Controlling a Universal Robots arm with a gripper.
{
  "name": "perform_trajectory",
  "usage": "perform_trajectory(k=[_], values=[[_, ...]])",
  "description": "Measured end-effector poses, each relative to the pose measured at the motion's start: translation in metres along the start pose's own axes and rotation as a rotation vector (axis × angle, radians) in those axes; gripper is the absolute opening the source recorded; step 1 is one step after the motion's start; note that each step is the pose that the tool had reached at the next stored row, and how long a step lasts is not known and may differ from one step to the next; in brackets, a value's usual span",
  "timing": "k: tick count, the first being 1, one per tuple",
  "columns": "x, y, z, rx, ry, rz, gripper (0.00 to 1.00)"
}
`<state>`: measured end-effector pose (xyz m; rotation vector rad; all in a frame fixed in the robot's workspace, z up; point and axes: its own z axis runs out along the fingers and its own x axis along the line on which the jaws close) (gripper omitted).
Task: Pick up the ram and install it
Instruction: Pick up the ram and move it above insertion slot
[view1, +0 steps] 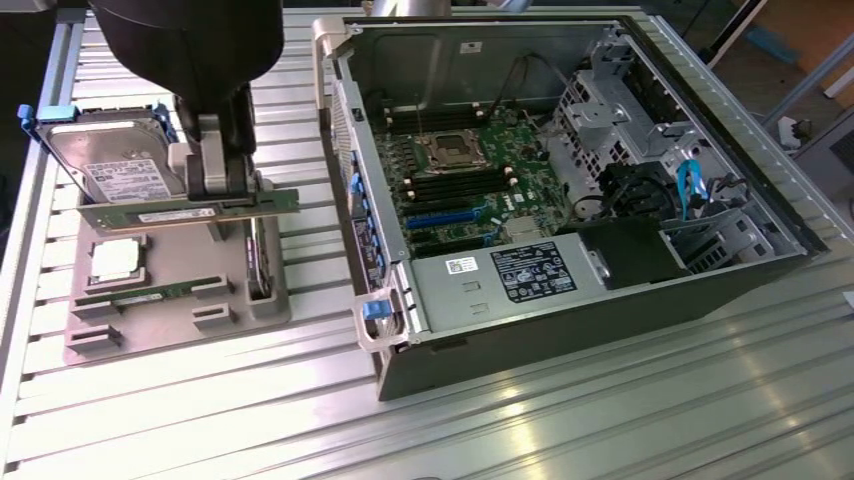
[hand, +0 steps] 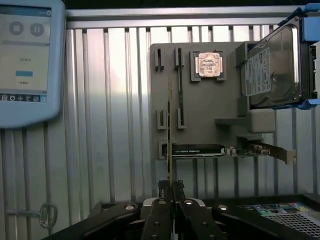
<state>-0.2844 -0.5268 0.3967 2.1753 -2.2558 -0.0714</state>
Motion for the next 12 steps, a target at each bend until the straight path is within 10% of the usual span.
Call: perform_trajectory(k=[12], values=[[-0.001, -0.031, -0.0011, -0.0042, 0.0002, 0.0, 0.12]])
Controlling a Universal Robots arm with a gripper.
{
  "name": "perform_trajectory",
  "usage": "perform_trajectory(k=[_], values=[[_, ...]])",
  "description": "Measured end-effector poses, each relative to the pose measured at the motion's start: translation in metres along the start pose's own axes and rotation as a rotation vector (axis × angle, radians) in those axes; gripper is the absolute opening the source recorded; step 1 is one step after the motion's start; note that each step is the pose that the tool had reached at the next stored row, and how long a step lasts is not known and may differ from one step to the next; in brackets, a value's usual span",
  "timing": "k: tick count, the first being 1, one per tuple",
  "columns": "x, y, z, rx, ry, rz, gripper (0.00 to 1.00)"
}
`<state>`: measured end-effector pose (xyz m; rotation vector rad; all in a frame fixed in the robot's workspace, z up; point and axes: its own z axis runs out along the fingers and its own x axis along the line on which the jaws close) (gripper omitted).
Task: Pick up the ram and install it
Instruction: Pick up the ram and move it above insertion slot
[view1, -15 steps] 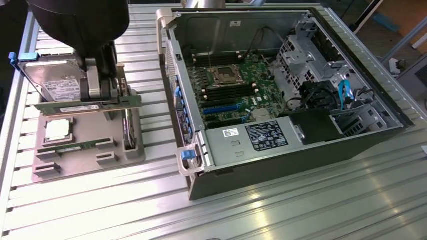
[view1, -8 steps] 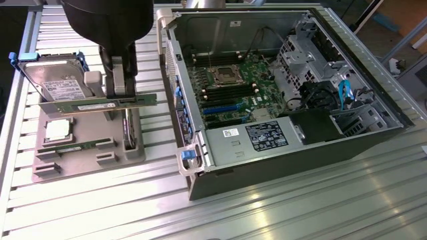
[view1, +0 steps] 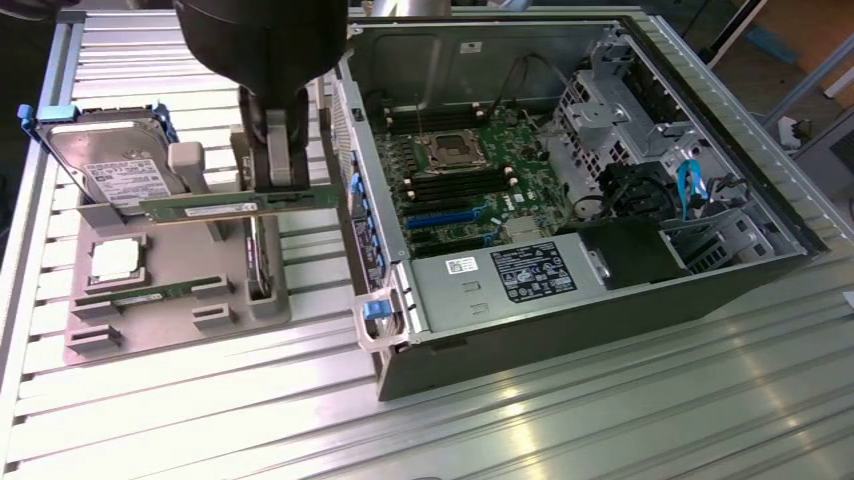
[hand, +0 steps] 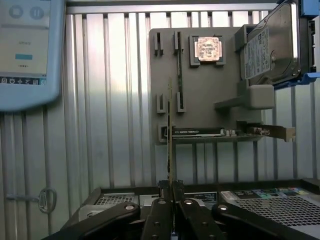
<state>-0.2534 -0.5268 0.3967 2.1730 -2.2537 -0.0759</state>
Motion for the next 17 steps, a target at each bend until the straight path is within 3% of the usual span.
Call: perform_trajectory(k=[11, 14, 17], values=[[-0.001, -0.0283, -0.0012, -0.0035, 0.0002, 0.0, 0.12], [-0.003, -0.0691, -0.0028, -0.0092, 0.0003, 0.0, 0.12], [-0.003, -0.0934, -0.0038, -0.014, 0.0005, 0.0, 0.12]])
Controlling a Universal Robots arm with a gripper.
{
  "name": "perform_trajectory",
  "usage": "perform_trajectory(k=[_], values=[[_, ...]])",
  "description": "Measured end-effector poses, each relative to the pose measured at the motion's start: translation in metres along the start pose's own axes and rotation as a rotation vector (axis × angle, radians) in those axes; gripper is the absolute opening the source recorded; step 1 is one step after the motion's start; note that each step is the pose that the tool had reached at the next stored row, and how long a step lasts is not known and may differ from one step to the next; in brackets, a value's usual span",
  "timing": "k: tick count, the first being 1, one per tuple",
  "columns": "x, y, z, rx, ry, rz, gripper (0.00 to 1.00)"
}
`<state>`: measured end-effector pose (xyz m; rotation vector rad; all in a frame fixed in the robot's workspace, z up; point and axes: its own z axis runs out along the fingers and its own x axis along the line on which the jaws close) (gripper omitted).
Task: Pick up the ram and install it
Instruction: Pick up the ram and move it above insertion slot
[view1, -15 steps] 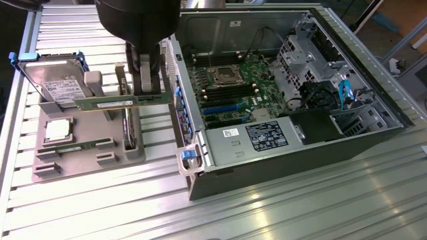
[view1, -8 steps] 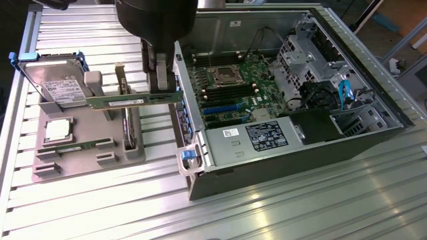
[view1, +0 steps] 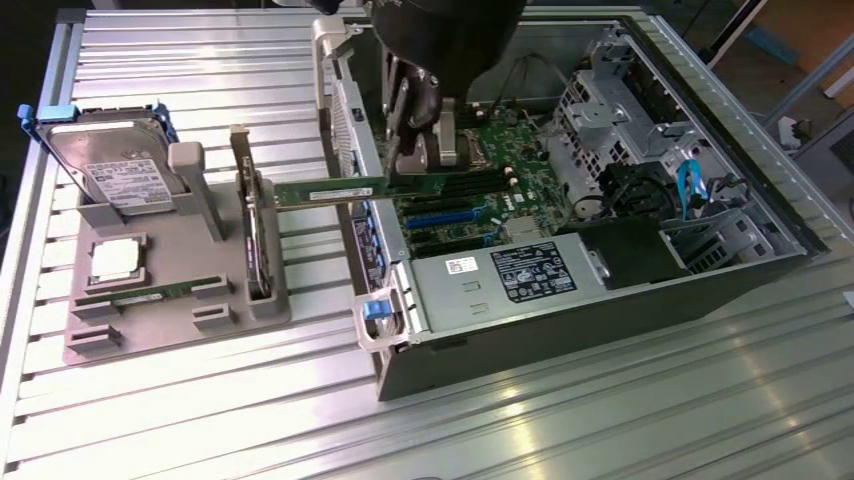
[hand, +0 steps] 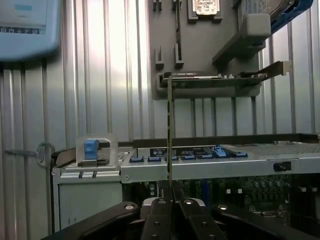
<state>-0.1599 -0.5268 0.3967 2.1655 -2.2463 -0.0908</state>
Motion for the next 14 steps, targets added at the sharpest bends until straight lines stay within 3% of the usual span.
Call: perform_trajectory(k=[6, 10, 14], values=[[-0.002, -0.051, -0.0028, -0.0112, 0.0004, 0.0, 0.12], [-0.003, -0.0727, -0.004, -0.0167, 0.0006, 0.0, 0.12], [-0.003, -0.0816, -0.0045, -0.0186, 0.0007, 0.001, 0.12]])
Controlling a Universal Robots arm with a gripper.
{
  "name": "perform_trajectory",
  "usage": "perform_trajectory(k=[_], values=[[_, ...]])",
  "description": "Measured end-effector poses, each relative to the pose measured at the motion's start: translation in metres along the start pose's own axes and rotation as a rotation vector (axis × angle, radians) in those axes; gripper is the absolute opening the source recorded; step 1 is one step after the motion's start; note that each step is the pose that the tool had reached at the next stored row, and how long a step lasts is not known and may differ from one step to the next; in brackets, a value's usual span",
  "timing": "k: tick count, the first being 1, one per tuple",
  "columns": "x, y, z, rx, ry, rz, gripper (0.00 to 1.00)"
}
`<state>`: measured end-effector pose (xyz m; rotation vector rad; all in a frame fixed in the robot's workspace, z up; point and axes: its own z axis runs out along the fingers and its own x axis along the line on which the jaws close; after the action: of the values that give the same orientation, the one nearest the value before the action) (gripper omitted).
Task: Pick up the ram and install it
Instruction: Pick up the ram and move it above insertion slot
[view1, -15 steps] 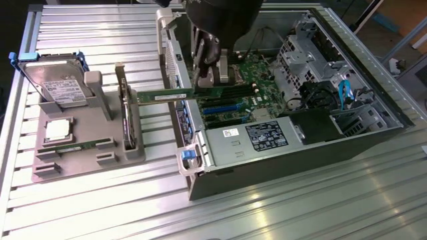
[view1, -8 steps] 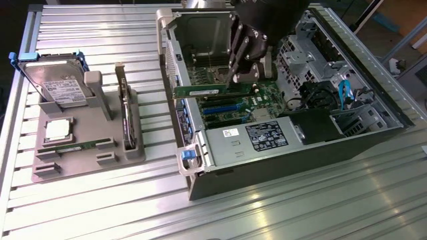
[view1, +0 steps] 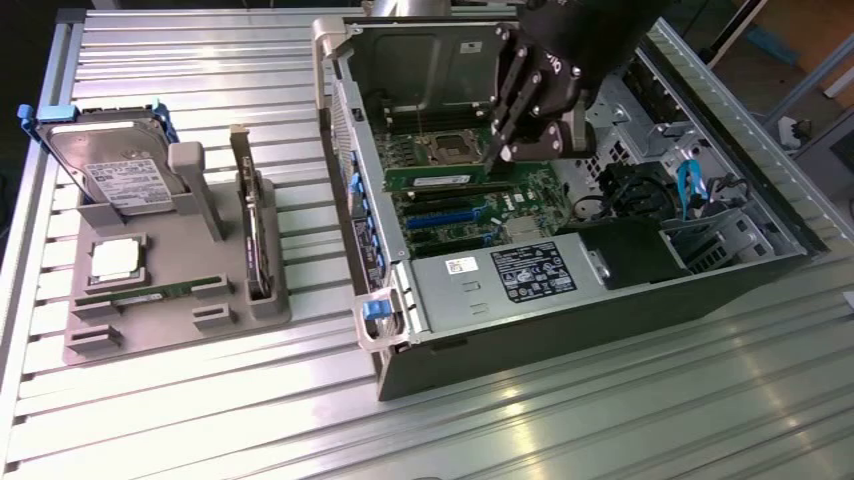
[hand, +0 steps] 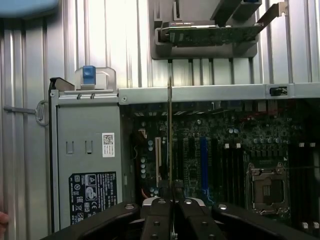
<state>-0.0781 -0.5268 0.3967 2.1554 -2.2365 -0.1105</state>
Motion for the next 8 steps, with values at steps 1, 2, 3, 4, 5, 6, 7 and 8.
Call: perform_trajectory(k=[1, 2, 3, 4, 5, 6, 7, 8], values=[[0.0, -0.0021, -0.0002, -0.0005, 0.0, 0.0, 0.12], [0.0, -0.0044, -0.0003, -0.0012, -0.0001, 0.0, 0.12], [0.0, -0.0067, -0.0005, -0.0019, 0.0001, 0.0, 0.12], [0.0, -0.0096, -0.0007, -0.0029, 0.0, 0.0, 0.12], [0.0, -0.0124, -0.0009, -0.004, 0.0001, 0.0, 0.12], [-0.001, -0.0157, -0.0012, -0.0053, 0.0001, 0.0, 0.12], [-0.001, -0.0206, -0.0015, -0.0073, 0.0002, 0.0, 0.12], [-0.001, -0.0272, -0.002, -0.0102, 0.0003, 0.0, 0.12]])
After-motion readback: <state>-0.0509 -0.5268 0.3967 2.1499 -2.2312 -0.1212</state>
